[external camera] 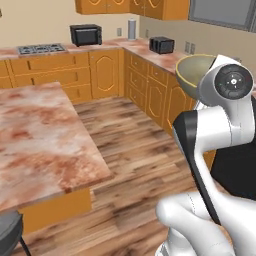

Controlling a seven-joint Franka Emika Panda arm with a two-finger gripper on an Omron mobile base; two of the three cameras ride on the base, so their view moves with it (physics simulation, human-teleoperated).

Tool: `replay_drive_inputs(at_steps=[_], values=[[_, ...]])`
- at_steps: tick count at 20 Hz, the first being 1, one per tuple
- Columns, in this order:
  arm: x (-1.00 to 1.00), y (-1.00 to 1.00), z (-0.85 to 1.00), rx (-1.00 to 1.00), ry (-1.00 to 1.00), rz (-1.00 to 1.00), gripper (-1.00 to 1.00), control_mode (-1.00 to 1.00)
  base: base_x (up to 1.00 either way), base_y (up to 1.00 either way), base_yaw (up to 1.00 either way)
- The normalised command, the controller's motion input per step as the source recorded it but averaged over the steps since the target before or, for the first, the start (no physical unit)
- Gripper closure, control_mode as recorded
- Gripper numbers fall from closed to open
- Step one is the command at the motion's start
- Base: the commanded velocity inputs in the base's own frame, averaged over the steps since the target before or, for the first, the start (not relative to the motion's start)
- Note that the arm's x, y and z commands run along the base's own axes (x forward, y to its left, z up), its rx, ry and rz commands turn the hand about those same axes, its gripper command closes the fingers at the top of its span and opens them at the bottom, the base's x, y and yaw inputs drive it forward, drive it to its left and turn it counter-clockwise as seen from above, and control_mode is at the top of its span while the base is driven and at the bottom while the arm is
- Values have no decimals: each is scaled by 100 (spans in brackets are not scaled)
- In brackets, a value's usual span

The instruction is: Move the bowls from the cabinet to the plates on the dining table.

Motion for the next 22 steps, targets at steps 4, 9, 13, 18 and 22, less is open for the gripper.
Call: replay_drive_inputs(at_steps=[4,9,13,18,22], values=[[0,0,0,0,0,0,100,100,34,-50,18],[0,0,0,0,0,0,100,100,53,-31,13],[0,0,0,0,0,0,100,100,67,-34,14],[0,0,0,0,0,0,100,100,76,-39,15],[0,0,0,0,0,0,100,100,82,-29,16]])
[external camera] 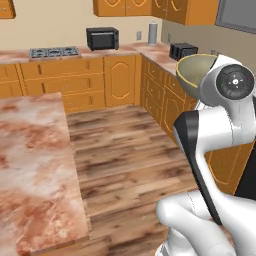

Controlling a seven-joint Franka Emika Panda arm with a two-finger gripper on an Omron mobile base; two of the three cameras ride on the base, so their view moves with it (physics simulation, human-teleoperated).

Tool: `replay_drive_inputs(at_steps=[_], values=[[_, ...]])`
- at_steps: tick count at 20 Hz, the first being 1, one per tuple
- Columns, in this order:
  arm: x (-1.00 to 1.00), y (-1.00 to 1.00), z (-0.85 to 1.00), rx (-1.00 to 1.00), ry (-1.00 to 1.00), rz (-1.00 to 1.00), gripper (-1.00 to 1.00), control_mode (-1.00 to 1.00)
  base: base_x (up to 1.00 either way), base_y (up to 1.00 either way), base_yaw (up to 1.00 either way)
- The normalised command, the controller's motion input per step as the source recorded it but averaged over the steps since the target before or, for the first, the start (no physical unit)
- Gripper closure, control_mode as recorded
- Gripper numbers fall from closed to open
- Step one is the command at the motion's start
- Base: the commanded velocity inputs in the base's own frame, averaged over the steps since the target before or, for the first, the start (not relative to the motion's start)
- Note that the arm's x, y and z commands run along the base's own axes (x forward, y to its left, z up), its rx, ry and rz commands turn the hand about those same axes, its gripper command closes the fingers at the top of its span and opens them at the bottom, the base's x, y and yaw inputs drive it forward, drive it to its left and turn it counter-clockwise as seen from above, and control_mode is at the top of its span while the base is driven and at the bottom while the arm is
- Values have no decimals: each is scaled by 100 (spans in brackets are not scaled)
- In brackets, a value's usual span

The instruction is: Move the bowls from the cabinet to the plates on the dining table.

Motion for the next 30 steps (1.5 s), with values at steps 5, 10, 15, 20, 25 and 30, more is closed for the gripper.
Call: replay_drive_inputs(at_steps=[5,10,15,20,25,30], values=[[0,0,0,0,0,0,100,100,84,-28,15],[0,0,0,0,0,0,100,100,83,-31,16],[0,0,0,0,0,0,100,100,74,-34,17],[0,0,0,0,0,0,100,100,70,-37,19],[0,0,0,0,0,0,100,100,69,-40,20],[0,0,0,0,0,0,100,100,68,-41,21]])
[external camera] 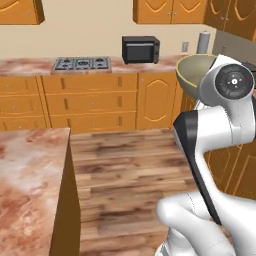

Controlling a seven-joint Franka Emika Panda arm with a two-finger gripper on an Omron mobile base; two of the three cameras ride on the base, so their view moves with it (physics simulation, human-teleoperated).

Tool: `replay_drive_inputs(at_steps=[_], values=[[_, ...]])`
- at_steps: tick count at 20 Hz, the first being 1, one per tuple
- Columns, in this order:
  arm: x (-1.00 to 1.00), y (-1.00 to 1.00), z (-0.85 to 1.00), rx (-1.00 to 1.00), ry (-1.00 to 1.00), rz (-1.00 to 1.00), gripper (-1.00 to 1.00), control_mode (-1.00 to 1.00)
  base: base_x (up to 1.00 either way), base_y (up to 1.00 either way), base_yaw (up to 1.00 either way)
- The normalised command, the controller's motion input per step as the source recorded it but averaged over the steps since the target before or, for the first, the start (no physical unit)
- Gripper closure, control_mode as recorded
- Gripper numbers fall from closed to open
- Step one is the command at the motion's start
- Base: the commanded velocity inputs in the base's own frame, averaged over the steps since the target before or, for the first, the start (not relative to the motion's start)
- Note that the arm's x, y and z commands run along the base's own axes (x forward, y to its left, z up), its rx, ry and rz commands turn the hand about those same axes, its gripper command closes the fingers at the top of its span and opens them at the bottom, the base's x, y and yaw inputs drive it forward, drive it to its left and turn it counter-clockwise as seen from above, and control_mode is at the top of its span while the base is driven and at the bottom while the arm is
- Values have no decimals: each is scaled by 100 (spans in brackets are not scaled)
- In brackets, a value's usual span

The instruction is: Move the bowls from the cabinet to the plates on the dining table.

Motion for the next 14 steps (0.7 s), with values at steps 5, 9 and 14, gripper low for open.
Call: replay_drive_inputs(at_steps=[5,9,14], values=[[0,0,0,0,0,0,100,100,73,-34,21],[0,0,0,0,0,0,100,100,75,-30,22],[0,0,0,0,0,0,100,100,70,-32,23]])
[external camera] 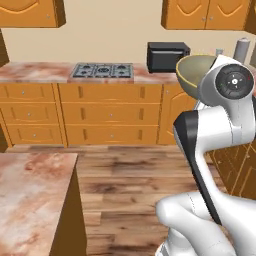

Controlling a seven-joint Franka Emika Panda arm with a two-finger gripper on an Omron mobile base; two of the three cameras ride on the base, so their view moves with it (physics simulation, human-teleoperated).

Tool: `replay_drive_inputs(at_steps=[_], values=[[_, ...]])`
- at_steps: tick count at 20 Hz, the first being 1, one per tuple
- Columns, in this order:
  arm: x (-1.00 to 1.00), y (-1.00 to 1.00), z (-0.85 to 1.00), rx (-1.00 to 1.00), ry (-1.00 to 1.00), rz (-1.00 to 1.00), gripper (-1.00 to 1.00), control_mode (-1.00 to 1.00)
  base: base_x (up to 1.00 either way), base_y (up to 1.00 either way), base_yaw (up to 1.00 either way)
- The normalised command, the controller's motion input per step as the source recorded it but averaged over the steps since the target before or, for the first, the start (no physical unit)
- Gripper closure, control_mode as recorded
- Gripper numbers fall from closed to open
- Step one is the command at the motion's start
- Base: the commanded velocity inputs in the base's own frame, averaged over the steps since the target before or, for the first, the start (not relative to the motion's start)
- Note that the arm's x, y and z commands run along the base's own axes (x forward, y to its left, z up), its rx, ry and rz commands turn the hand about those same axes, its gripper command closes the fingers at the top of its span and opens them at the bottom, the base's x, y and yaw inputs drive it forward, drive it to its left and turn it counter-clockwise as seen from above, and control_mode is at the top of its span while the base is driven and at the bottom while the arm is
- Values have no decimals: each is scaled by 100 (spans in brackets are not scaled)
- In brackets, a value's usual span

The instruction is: Move the bowls from the cabinet to the plates on the dining table.

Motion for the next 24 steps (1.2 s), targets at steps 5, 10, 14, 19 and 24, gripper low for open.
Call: replay_drive_inputs(at_steps=[5,10,14,19,24], values=[[0,0,0,0,0,0,100,100,63,-30,26],[0,0,0,0,0,0,100,100,47,-26,33],[0,0,0,0,0,0,100,100,44,-20,36],[0,0,0,0,0,0,100,100,44,-25,35],[0,0,0,0,0,0,100,100,44,-27,34]])
